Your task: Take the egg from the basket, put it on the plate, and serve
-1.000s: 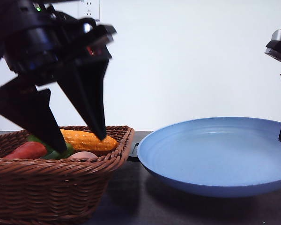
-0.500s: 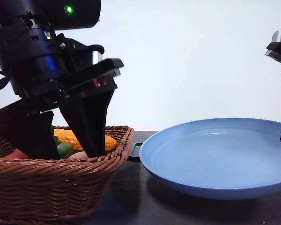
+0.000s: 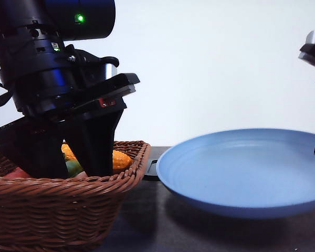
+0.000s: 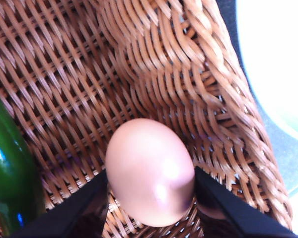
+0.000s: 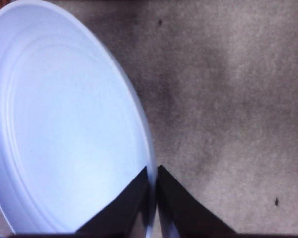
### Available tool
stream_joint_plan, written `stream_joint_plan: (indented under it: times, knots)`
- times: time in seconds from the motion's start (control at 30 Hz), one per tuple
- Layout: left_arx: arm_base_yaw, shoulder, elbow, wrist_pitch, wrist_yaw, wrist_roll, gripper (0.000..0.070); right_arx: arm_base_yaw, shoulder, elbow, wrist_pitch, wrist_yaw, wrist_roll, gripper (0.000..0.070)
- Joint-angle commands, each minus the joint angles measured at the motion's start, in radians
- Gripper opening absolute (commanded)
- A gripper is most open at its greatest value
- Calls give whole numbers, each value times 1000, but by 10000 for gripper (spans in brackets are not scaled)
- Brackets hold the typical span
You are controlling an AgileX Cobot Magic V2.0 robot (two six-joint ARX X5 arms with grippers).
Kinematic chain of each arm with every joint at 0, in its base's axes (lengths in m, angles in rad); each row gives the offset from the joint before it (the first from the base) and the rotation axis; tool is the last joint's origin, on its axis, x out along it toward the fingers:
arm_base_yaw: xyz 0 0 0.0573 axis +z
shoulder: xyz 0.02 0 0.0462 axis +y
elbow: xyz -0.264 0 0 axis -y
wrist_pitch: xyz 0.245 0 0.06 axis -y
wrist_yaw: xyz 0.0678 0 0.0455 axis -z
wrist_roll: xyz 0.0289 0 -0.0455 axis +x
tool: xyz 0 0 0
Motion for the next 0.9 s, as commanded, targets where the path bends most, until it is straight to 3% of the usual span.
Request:
stream_joint_plan:
  times: [0.0,0.27,0.4,0.57,0.87]
  knots:
    - [-9,2,31,-9,-33,26,217,-4,-15,12,-2,-6,-11,0]
    - [-9,-56,147,-93,-120,54,217,-16,-83,23,-74,-27,-10,0]
    - [-30,-78,232,-103,-103,64,218,-14,-85,23,-72,-95,-2,0]
    - [-85,-79,329,-97,-15,74,218,-12,-84,23,-72,-148,8,0]
    - [-213,-41,348,-6,-14,108,218,-2,-84,23,-72,-195,15,0]
